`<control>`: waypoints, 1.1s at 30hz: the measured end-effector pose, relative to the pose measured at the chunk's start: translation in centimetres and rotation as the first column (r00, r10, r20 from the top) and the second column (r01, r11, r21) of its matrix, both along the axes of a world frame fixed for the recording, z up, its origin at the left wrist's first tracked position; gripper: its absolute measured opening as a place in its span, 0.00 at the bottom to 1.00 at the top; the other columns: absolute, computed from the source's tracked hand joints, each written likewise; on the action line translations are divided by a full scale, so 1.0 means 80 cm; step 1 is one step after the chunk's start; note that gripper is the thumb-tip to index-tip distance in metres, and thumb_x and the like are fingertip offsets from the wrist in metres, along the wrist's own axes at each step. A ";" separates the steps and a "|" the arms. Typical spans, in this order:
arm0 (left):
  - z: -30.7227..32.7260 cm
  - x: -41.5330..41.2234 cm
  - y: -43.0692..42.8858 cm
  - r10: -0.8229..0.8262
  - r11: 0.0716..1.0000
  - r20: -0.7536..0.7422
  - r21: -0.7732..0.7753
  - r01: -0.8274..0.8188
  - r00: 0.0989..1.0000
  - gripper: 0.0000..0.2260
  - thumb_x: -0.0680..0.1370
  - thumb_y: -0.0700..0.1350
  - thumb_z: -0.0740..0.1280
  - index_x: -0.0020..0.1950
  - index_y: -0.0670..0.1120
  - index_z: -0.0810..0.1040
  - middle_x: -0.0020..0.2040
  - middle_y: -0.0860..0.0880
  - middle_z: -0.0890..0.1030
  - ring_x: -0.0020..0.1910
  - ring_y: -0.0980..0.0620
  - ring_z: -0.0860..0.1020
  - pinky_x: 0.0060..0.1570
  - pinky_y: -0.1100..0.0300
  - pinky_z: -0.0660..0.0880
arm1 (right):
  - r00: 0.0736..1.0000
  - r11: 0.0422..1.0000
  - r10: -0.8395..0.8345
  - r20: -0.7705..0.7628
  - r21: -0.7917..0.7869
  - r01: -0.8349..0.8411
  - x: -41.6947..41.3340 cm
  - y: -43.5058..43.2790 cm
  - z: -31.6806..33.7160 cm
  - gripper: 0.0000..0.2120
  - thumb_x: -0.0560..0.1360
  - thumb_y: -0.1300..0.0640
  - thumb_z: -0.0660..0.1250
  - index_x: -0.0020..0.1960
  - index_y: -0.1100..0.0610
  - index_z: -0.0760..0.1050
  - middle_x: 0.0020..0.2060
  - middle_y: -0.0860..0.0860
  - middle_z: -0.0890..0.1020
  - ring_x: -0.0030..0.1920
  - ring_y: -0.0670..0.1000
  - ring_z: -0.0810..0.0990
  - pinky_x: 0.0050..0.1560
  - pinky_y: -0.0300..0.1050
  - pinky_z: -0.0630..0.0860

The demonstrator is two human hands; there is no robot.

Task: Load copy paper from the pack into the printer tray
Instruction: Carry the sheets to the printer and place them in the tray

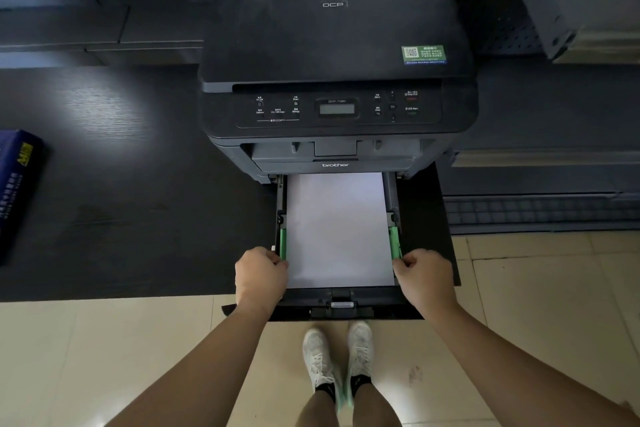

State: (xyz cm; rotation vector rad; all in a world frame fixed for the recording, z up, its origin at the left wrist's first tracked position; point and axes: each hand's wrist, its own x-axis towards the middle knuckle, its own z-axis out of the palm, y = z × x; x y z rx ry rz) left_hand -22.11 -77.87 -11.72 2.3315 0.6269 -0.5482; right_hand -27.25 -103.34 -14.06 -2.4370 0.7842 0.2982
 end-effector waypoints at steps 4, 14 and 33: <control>0.003 0.002 0.000 0.021 1.000 0.008 -0.002 -0.021 1.000 0.05 0.74 0.39 0.71 0.38 0.42 0.82 0.36 0.48 0.81 0.29 0.59 0.73 0.24 0.68 0.65 | 0.999 1.000 -0.015 0.048 0.021 0.015 -0.001 0.006 0.006 0.09 0.74 0.59 0.68 0.37 0.61 0.83 0.30 0.54 0.84 0.30 0.52 0.81 0.28 0.37 0.70; -0.002 0.001 -0.002 0.135 0.989 -0.015 -0.057 -0.135 0.991 0.05 0.73 0.39 0.70 0.42 0.43 0.85 0.36 0.47 0.83 0.31 0.53 0.77 0.26 0.65 0.70 | 0.999 0.999 -0.021 0.047 0.041 0.020 0.002 0.009 -0.010 0.08 0.74 0.61 0.67 0.39 0.62 0.81 0.32 0.55 0.83 0.33 0.53 0.80 0.29 0.40 0.71; 0.002 -0.004 -0.001 0.010 0.998 0.022 0.058 -0.012 1.000 0.10 0.72 0.39 0.67 0.31 0.41 0.81 0.27 0.46 0.80 0.24 0.52 0.73 0.22 0.65 0.65 | 0.998 1.000 0.016 0.068 -0.012 -0.015 -0.001 0.005 -0.001 0.10 0.72 0.55 0.70 0.35 0.60 0.80 0.28 0.53 0.82 0.29 0.51 0.80 0.31 0.46 0.79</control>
